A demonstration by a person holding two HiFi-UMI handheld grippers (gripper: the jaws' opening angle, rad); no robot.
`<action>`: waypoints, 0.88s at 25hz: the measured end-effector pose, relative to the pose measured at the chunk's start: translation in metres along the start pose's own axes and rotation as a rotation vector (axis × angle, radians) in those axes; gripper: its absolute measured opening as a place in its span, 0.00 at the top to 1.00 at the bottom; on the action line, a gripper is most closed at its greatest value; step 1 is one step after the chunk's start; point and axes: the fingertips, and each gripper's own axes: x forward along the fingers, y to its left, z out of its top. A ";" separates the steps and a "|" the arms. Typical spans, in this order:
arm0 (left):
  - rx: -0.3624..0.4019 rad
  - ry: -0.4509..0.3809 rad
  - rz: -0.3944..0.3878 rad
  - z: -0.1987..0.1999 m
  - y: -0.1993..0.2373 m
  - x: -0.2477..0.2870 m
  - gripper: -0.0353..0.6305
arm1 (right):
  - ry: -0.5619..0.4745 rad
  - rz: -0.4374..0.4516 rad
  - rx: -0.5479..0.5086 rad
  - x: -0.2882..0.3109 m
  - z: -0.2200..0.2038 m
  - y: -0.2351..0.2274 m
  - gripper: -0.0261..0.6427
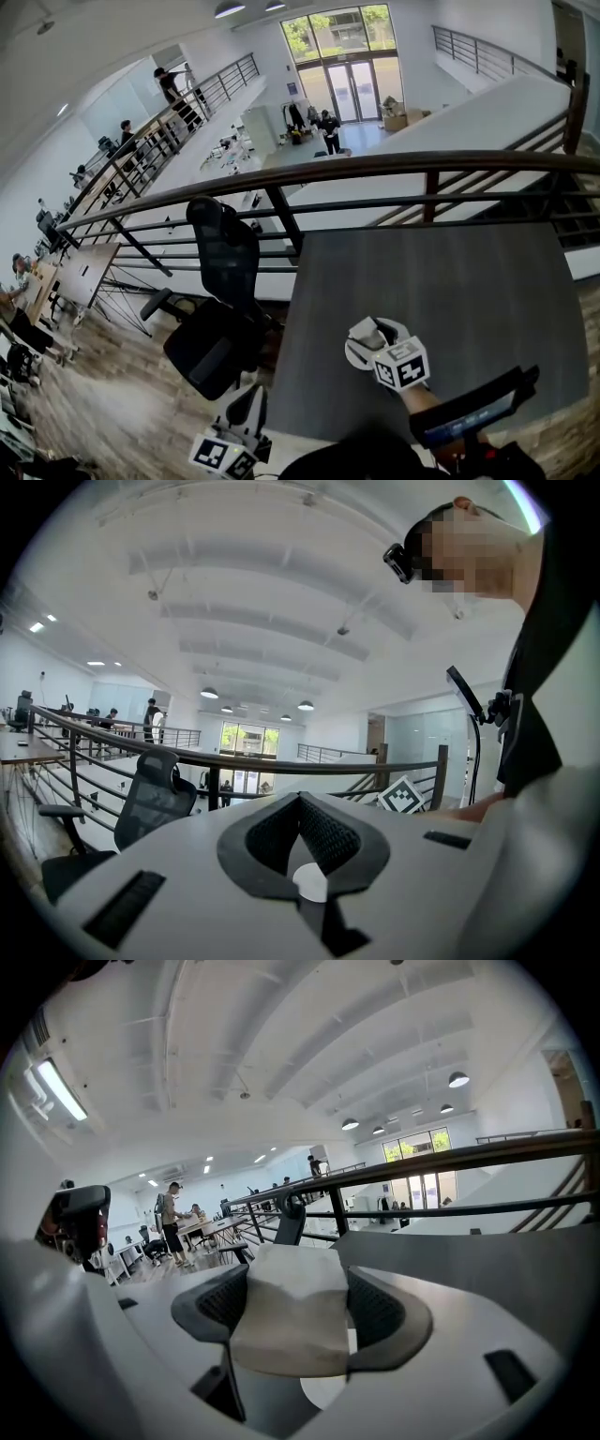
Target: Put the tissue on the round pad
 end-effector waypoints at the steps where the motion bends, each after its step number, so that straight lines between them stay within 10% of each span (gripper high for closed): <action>1: -0.001 0.004 0.009 0.000 0.000 -0.001 0.94 | 0.009 0.001 0.001 0.003 -0.004 -0.003 0.47; 22: -0.063 0.026 0.103 0.001 -0.009 -0.002 0.94 | 0.258 -0.017 -0.032 0.057 -0.113 -0.042 0.47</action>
